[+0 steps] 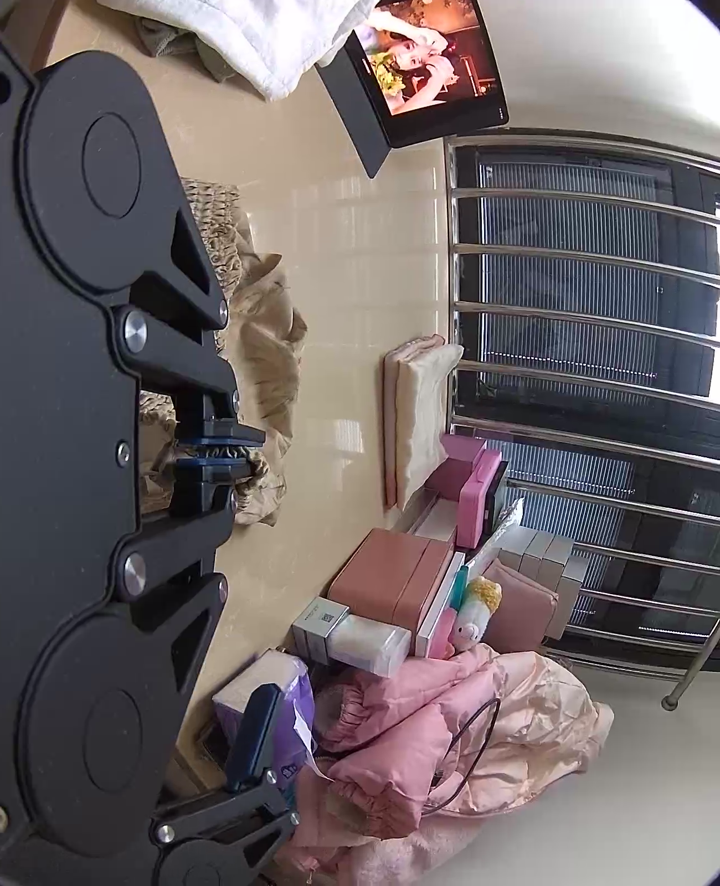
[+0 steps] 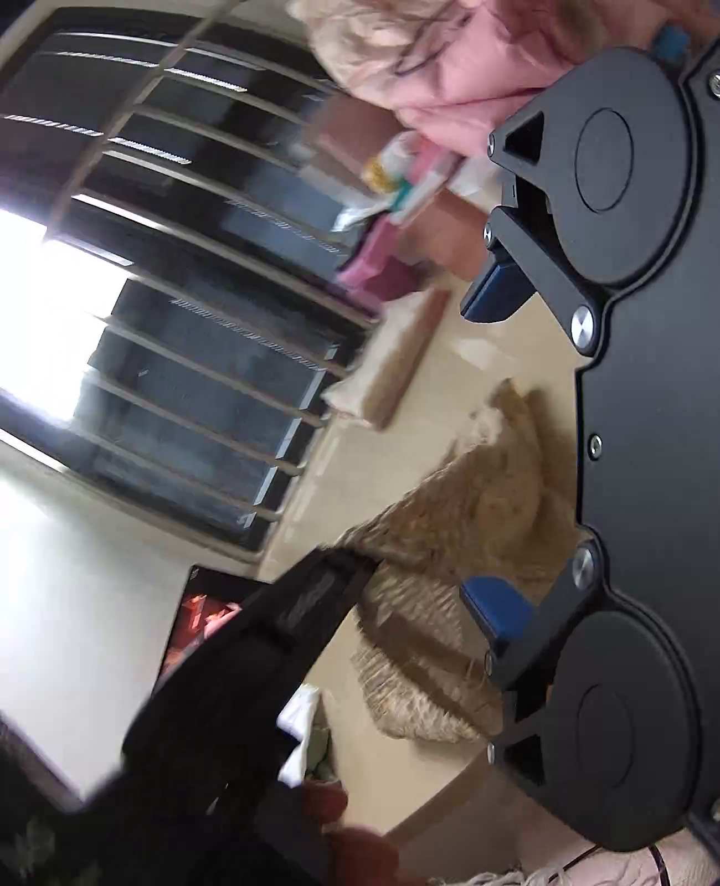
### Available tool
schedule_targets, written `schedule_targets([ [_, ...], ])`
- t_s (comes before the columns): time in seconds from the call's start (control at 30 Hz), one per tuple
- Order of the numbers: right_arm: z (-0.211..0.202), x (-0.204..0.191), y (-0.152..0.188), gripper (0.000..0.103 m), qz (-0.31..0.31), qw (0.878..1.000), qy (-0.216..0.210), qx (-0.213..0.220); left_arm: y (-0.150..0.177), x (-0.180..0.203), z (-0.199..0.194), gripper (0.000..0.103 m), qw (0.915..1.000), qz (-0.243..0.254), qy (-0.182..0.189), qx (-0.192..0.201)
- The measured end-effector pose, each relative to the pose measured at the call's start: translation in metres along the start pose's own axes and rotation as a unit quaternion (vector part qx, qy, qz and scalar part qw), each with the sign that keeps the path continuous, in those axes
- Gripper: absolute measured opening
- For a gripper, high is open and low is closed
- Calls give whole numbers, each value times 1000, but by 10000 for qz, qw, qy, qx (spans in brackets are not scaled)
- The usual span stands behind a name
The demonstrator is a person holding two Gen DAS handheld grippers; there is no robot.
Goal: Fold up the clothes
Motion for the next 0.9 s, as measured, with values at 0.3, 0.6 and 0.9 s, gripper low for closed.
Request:
schedule_targets([
  [0.3, 14, -25, -5, 59, -132, 9995, -257, -105, -5, 6, -4, 4, 9997, 105, 238, -33],
  [0.6, 15, -51, -8, 59, -597, 9982, -19, -15, -11, 11, -4, 4, 9987, -7, 508, -106],
  [0.9, 32, -34, -3, 6, -597, 9973, 287, -316, -10, 7, -6, 4, 9983, -105, 547, -163],
])
Point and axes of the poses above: each gripper's, at about its wrist camera, not at the fingertips, and z roughly the way its jaws point, x to its right, y to its underside, the point moved 9 cm from there along z, roughly the way its jaws point, and after that the axes turned 6 degrees about -z, right-handed, at the moved point
